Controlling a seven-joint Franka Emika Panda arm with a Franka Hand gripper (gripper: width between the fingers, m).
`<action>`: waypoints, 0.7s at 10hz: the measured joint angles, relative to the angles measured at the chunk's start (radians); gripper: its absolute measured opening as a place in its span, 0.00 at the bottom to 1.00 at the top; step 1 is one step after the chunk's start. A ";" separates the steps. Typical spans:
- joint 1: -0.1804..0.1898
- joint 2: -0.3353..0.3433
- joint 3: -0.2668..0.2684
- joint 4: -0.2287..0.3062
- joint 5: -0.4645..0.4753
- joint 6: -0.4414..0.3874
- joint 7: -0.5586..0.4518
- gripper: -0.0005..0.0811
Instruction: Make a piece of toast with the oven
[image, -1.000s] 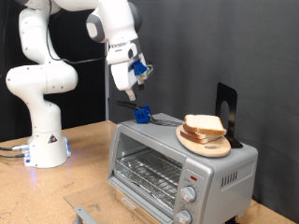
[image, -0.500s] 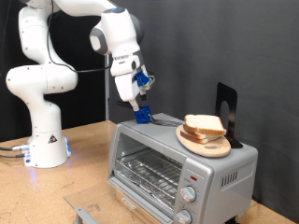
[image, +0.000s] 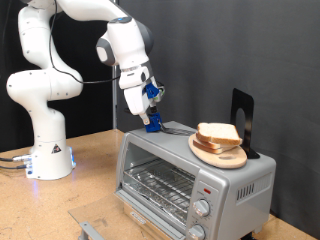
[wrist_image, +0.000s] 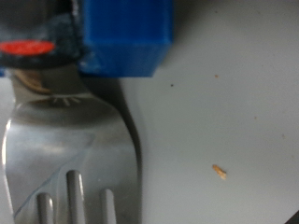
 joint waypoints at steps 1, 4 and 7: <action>0.002 0.003 0.001 -0.001 0.002 0.004 0.000 0.99; 0.002 0.010 0.006 -0.002 0.003 0.018 0.000 0.99; 0.002 0.030 0.010 -0.002 0.003 0.040 0.000 0.99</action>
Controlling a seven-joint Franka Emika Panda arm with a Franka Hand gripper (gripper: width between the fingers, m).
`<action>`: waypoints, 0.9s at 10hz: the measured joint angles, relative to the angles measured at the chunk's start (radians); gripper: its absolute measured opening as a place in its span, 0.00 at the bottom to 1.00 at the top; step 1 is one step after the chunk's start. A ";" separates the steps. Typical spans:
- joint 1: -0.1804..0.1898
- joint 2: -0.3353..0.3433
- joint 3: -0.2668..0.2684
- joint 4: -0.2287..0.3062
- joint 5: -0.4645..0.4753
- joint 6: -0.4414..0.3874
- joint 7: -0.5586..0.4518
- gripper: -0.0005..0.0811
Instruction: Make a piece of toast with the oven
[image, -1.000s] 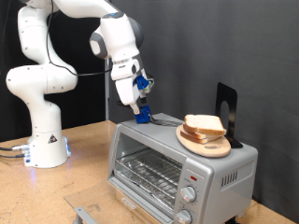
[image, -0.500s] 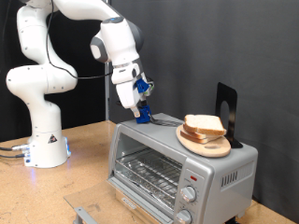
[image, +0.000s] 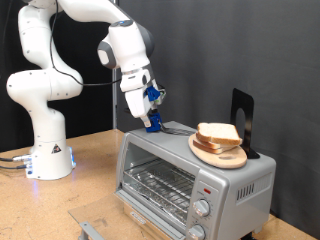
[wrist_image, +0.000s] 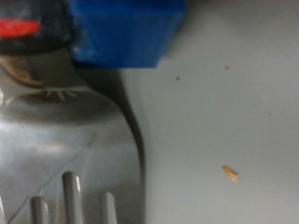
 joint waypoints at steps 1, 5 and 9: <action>0.000 0.005 0.000 0.000 0.000 0.006 0.000 0.99; 0.000 0.027 0.000 0.005 0.001 0.020 -0.009 0.99; 0.003 0.028 0.000 0.005 0.003 0.020 -0.011 0.64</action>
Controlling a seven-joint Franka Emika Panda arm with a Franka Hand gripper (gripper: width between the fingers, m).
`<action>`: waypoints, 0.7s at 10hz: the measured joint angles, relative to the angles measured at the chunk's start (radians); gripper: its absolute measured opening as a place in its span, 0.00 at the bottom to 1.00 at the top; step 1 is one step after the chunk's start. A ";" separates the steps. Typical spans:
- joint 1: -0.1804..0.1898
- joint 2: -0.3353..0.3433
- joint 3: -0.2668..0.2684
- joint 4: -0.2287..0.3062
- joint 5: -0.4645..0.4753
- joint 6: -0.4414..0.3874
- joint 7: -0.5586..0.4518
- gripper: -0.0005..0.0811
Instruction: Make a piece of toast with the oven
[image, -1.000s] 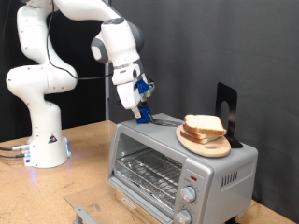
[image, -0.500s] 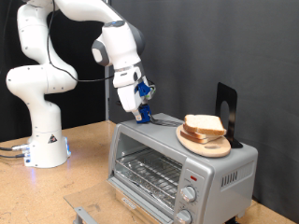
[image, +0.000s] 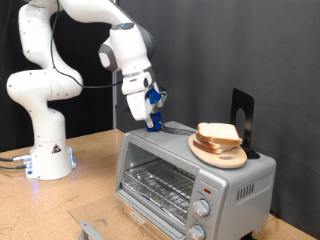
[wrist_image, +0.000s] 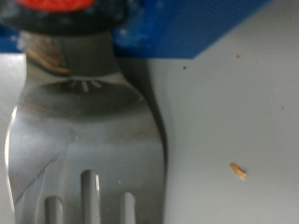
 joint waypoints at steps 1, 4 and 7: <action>0.000 0.000 0.000 0.000 0.000 0.000 0.000 0.59; 0.000 0.000 0.000 0.006 0.003 -0.001 0.008 0.59; 0.000 -0.029 -0.032 0.044 0.023 -0.066 0.009 0.59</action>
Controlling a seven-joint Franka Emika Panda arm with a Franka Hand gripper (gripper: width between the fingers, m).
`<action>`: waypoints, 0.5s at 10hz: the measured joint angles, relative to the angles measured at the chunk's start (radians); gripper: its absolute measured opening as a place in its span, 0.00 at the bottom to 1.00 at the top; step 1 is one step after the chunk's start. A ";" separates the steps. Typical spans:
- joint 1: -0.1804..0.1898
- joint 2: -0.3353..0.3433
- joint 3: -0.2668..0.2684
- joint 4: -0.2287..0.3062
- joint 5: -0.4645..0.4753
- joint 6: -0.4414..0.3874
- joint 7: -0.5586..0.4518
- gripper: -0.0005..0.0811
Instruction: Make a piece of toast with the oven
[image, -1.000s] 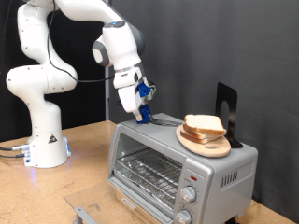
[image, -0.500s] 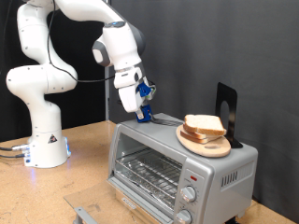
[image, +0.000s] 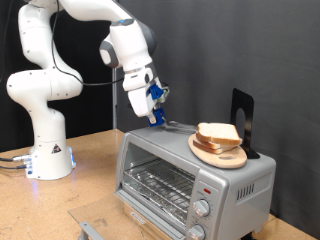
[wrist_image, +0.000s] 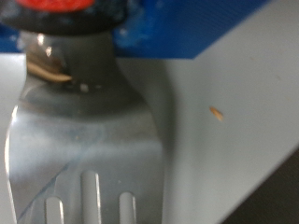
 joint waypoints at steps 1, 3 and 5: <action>0.000 -0.023 -0.020 0.014 0.000 -0.047 -0.001 0.60; -0.004 -0.068 -0.062 0.039 -0.023 -0.172 -0.001 0.60; -0.004 -0.066 -0.059 0.029 -0.021 -0.160 -0.001 0.60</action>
